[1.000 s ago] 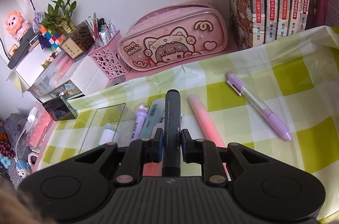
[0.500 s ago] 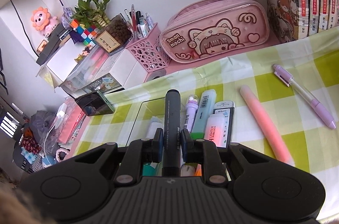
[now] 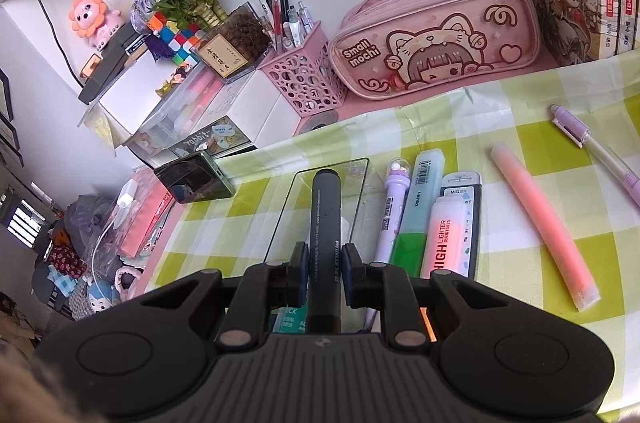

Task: Organize stationery
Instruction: 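Lower the black marker into the clear box and release it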

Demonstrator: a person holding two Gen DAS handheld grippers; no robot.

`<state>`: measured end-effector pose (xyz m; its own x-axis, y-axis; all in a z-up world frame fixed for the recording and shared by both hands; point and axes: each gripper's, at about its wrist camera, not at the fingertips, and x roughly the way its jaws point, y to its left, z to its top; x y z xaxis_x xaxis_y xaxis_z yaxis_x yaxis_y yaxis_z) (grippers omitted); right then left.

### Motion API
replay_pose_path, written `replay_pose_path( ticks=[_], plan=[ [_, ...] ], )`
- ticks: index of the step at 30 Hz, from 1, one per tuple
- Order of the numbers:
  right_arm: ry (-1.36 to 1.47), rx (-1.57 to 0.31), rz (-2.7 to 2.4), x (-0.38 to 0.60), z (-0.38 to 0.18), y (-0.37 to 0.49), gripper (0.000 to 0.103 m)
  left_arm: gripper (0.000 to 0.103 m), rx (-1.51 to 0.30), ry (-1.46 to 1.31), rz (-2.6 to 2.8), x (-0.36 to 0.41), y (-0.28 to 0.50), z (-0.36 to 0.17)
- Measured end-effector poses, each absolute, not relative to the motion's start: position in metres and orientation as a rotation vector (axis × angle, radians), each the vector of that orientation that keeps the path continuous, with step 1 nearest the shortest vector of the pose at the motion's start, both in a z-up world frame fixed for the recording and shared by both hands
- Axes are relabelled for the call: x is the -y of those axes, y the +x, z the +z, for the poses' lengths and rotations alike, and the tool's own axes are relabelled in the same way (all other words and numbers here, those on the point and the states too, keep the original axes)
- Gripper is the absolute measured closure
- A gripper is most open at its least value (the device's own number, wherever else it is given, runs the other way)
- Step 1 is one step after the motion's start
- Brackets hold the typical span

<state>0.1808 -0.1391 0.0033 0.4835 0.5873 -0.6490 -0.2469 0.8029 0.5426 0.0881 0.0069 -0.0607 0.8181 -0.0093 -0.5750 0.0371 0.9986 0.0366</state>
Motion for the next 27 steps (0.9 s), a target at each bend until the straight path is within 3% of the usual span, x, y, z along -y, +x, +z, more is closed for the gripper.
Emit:
replay_pose_path(
  ticks=[17, 27],
  plan=[
    [0.320, -0.942, 0.512, 0.122, 0.006, 0.177, 0.070, 0.030, -0.612, 0.046, -0.025, -0.007, 0.088, -0.061],
    [0.404, -0.897, 0.407, 0.182, 0.008, 0.187, 0.070, 0.030, -0.612, 0.047, -0.025, -0.006, 0.088, -0.061]
  ],
)
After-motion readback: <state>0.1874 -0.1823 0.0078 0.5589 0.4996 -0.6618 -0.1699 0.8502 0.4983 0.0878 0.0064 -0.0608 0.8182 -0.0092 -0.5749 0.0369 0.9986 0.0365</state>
